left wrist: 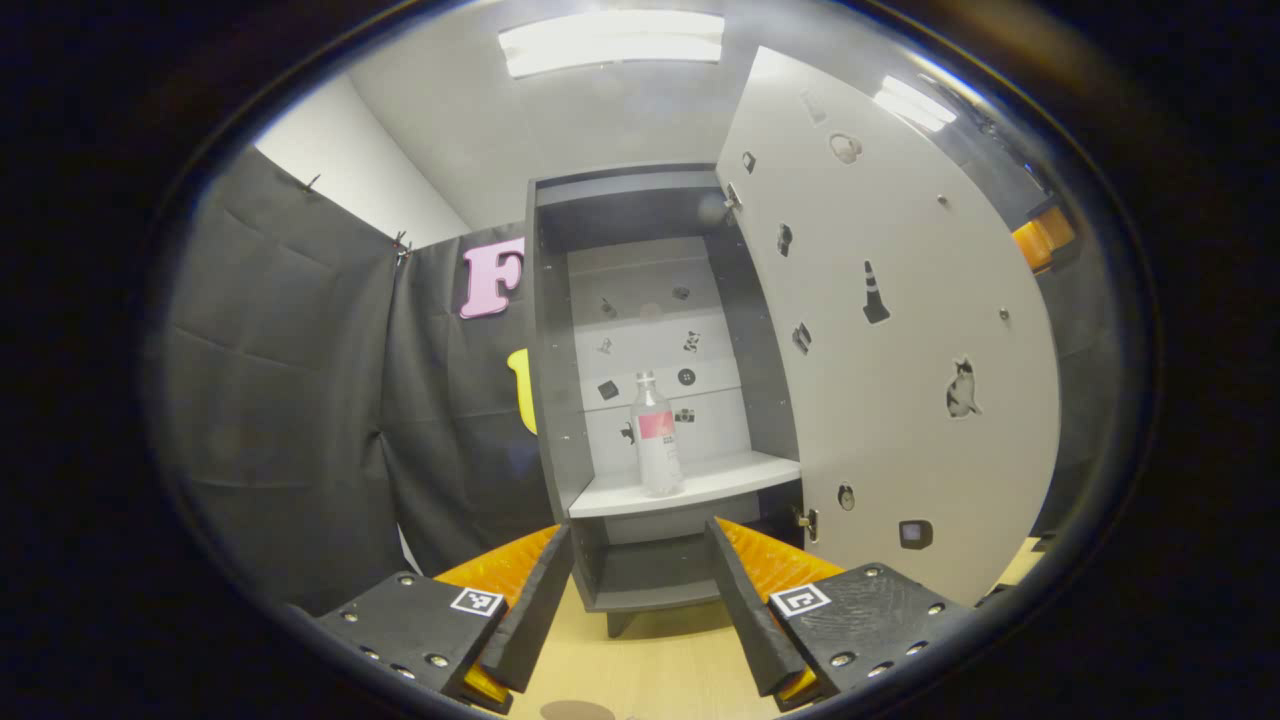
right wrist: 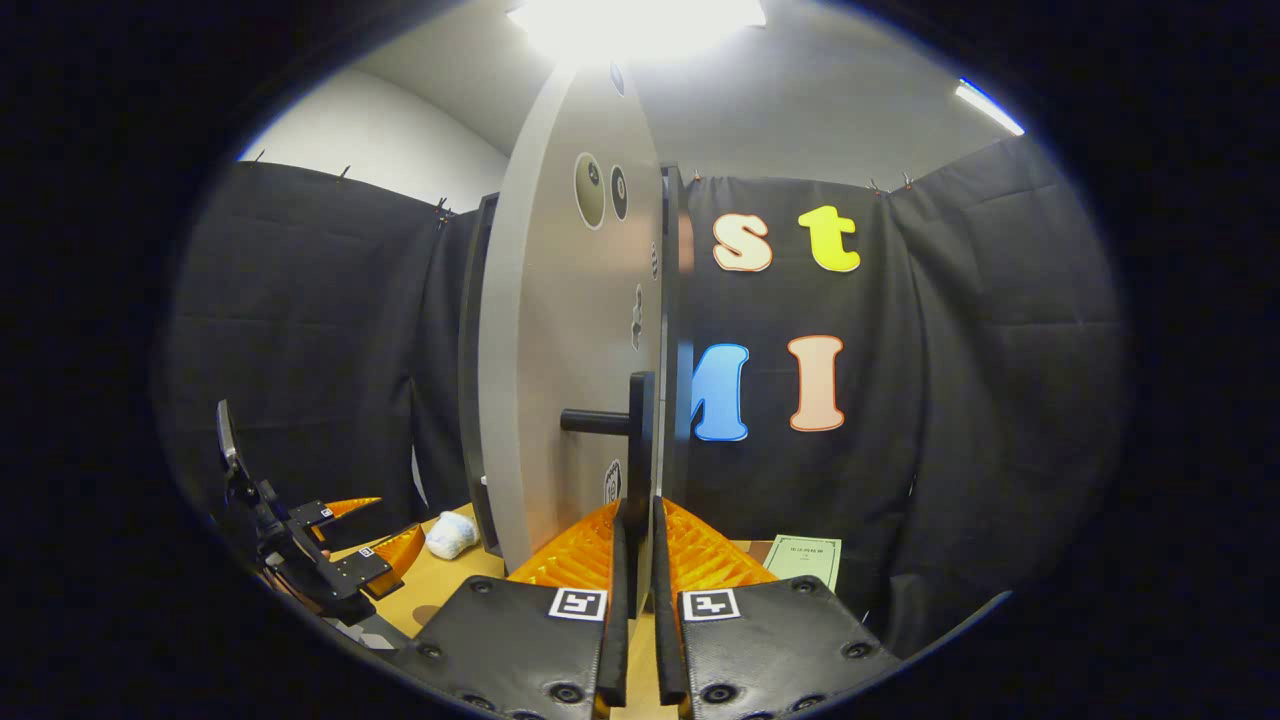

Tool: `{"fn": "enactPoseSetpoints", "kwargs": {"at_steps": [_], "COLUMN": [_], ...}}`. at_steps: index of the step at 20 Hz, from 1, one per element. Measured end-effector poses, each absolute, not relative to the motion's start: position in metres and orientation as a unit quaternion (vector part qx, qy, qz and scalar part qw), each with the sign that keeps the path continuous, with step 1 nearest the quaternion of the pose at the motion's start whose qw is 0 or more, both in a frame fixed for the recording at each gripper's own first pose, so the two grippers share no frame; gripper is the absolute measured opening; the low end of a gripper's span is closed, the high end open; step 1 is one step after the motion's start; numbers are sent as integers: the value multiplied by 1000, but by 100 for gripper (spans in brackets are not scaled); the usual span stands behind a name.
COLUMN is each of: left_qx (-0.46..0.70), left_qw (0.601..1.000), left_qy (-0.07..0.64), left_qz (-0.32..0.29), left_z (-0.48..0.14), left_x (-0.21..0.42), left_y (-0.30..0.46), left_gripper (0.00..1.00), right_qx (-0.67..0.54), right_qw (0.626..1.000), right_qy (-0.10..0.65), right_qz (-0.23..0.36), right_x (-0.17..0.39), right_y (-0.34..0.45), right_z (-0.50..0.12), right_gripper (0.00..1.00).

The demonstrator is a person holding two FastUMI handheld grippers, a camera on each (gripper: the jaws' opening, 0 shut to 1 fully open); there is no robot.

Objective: Open the cabinet door with the right hand, grasp the bottle in the cabinet with the left hand and place it on the coaster, then close the cabinet door with the right hand.

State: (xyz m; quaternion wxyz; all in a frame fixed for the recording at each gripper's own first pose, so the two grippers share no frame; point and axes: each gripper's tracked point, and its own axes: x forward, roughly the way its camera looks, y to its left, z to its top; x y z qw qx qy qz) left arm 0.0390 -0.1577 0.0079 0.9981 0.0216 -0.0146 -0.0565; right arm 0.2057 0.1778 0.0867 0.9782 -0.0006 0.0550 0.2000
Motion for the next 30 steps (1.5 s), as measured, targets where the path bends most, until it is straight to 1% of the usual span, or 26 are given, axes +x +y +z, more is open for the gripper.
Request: {"fn": "enactPoseSetpoints", "kwargs": {"at_steps": [1,2,4,5,6,7,8,10,11,12,13,14,15,17,18,19,20,25,30], "left_qx": [22,24,28,27,26,23,20,19,19,18,19,20,22,18,8,-3,-15,-30,-44], "left_qw": [998,998,998,997,997,996,996,994,993,992,991,990,990,990,990,990,989,990,989], "left_qy": [-18,-21,-33,-38,-43,-46,-50,-52,-52,-53,-57,-61,-61,-53,-47,-40,-34,-10,14], "left_qz": [-56,-56,-56,-59,-65,-70,-78,-97,-104,-113,-120,-125,-128,-131,-134,-138,-140,-139,-143], "left_z": [12,17,30,36,43,49,56,66,68,73,79,84,88,88,86,85,77,55,24], "left_x": [40,41,45,50,54,58,64,79,90,100,111,122,134,157,168,180,192,262,316], "left_y": [-159,-161,-163,-165,-169,-171,-174,-181,-183,-186,-190,-192,-194,-195,-194,-194,-191,-183,-183], "left_gripper": [81,81,80,82,80,80,80,80,80,80,80,80,80,81,81,81,80,80,80], "right_qx": [5,9,16,13,5,-2,-5,6,17,27,36,44,52,67,74,80,86,95,88], "right_qw": [976,975,973,975,979,983,986,989,990,992,993,994,994,993,993,992,992,988,983], "right_qy": [57,62,64,64,62,56,51,54,59,68,76,82,87,94,95,95,95,109,128], "right_qz": [210,214,222,214,195,177,157,137,124,106,85,66,51,28,15,1,-10,-62,-99], "right_x": [200,195,182,181,181,180,183,184,185,184,186,187,188,192,193,197,199,207,218], "right_y": [179,177,168,160,148,134,121,111,106,97,86,77,72,62,56,53,51,37,35], "right_z": [85,80,80,79,78,77,77,69,62,57,50,44,40,33,32,30,27,14,0], "right_gripper": [13,13,19,19,24,31,41,67,77,98,99,94,98,99,94,94,98,98,98]}}
